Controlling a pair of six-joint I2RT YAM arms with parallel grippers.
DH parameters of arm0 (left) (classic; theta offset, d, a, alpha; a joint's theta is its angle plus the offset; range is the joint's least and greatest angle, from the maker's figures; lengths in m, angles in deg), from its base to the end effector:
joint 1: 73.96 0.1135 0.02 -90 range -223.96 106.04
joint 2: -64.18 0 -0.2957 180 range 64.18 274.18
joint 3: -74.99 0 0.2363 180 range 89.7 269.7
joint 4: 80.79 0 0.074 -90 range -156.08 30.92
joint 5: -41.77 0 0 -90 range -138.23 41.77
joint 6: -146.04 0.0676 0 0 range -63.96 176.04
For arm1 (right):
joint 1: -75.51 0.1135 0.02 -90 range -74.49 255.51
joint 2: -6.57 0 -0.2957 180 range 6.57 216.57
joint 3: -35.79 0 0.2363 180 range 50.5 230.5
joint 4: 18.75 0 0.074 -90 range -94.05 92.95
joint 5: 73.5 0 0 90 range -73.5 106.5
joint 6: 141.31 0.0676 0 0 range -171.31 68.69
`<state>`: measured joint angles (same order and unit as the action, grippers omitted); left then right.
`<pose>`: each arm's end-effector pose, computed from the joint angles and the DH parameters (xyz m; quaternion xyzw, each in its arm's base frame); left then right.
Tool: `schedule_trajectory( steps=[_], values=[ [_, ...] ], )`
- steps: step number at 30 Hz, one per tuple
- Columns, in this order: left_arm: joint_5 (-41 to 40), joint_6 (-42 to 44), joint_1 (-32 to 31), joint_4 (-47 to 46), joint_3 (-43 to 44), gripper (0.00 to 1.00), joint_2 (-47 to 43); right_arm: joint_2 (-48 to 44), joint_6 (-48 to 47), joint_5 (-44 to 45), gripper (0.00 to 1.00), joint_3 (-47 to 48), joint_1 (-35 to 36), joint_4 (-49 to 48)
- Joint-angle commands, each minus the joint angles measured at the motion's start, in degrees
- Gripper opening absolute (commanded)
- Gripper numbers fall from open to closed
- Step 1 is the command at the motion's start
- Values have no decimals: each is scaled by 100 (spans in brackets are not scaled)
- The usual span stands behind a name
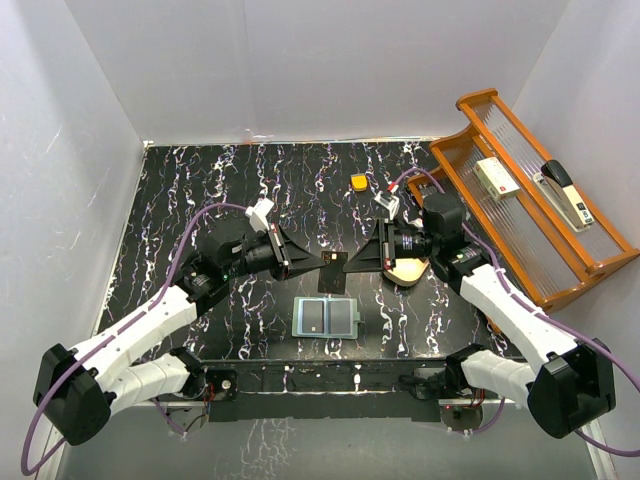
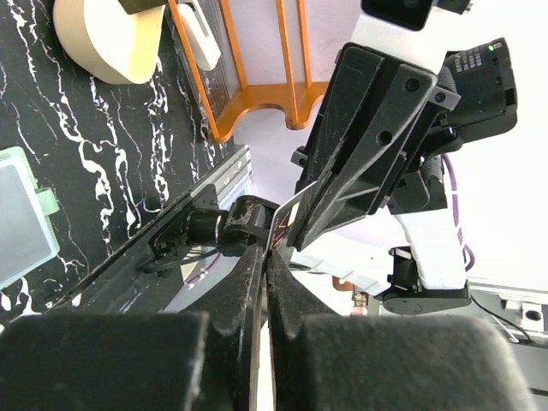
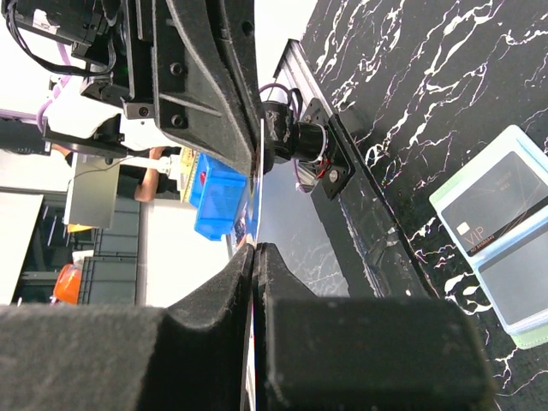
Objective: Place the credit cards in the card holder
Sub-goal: Pick up the credit card from the storage box.
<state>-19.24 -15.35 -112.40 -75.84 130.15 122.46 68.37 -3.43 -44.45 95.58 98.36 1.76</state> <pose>0.1616 -0.1701 0.3335 -0.0500 0.7476 -0.6280 0.2102 0.1753 0.1380 0.3249 -0.1197 0.7607 0.6210 0.1463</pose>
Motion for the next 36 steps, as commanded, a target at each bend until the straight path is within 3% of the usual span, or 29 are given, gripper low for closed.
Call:
schedule_trajectory(
  steps=[1, 6, 16, 19, 31, 36],
  values=[
    [206, -159, 3, -267, -52, 0, -194, -148, 67, -127, 0, -97, -11, -385],
    [238, -257, 3, -508, -158, 0, -346, -141, 491, -194, 2, -251, -9, -769],
    [-131, 249, 3, 154, -106, 0, -524, -100, 373, 320, 33, -219, -9, -322],
    [-268, 543, 3, 555, 43, 0, -476, -92, -17, 657, 43, -87, -9, 232],
    [-921, 1133, 3, 1811, 291, 0, 6, 288, -1029, 2054, 43, 156, -9, 1963],
    [-898, 1185, 3, 1836, 208, 0, 348, 424, -1093, 2359, 43, -86, 4, 2039]
  ],
)
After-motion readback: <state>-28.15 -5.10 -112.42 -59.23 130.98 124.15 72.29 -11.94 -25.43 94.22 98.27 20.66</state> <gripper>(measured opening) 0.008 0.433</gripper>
